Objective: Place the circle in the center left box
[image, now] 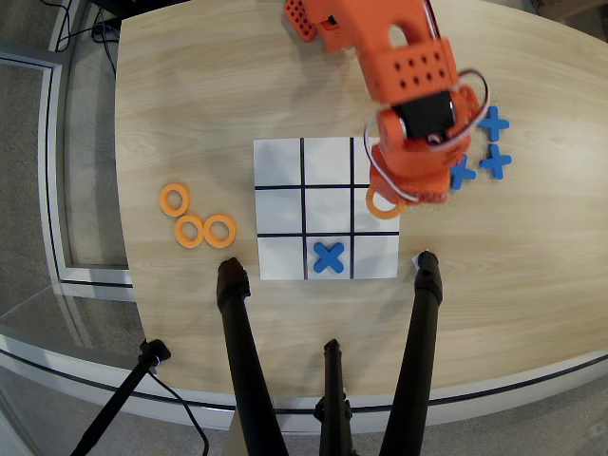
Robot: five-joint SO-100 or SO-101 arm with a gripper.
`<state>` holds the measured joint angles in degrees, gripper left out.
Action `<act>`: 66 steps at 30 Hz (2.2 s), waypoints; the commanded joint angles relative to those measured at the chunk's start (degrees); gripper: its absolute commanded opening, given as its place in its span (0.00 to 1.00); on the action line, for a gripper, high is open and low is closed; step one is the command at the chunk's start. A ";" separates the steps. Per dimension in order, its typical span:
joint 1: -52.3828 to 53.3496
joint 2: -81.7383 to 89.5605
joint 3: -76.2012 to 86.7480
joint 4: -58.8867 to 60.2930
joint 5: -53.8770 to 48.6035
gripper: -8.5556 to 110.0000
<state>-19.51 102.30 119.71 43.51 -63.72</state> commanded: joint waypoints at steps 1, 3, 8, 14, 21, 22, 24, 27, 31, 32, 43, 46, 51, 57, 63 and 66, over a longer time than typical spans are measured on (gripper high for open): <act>1.23 -6.42 -4.31 -3.08 -0.18 0.07; 1.67 -9.23 -4.75 -4.39 -0.26 0.07; 1.85 -14.15 -4.31 -6.68 -0.35 0.07; 1.23 -17.67 -4.22 -8.61 0.18 0.07; 1.05 -19.34 -5.71 -8.79 -0.09 0.07; 1.05 -19.42 -5.89 -8.79 -0.09 0.07; 0.97 -19.69 -5.98 -8.70 -0.09 0.07; 0.88 -19.60 -5.98 -8.44 -0.18 0.07; 0.88 -19.42 -6.15 -8.35 -0.26 0.09; 0.88 -19.34 -6.24 -8.26 -0.26 0.10; 1.93 -17.84 -8.70 -7.73 -0.35 0.13; 2.64 -17.14 -13.36 -5.19 -0.97 0.13; 4.66 -10.63 -20.48 0.70 -1.49 0.18; 9.14 6.59 -15.82 9.14 -3.69 0.18; 19.60 34.89 8.17 17.58 -10.63 0.18; 26.02 48.69 21.53 19.60 -13.54 0.18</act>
<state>2.02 137.29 130.52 61.88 -74.71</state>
